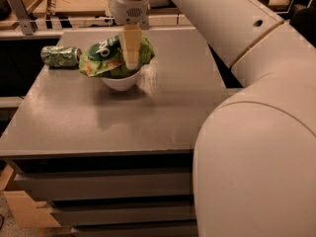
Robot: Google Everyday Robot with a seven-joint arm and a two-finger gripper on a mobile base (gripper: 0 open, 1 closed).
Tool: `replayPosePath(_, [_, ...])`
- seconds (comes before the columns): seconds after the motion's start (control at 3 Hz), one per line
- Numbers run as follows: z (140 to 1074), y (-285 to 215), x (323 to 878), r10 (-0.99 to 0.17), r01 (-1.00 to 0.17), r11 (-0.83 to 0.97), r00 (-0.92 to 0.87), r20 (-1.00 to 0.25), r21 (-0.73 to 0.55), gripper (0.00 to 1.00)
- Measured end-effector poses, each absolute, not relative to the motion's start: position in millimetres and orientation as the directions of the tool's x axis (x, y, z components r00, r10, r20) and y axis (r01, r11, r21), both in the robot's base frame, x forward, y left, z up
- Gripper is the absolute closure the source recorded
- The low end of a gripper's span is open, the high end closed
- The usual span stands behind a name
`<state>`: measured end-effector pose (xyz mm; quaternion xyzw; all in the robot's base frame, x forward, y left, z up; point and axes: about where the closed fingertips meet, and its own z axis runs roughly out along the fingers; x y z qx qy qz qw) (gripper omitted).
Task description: Pick green rice chip bag from white bowl and place on counter
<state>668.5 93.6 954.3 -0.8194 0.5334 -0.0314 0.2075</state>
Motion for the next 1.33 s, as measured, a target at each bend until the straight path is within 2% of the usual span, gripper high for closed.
replayPosePath(0.33, [946.7,99.3,669.1,-0.892,-0.871,-0.352,0.423,-0.158,-0.342,0.02])
replayPosePath(1.33, [942.7,99.5,670.3,-0.898,-0.881,-0.351,0.412,-0.151,-0.318,0.70])
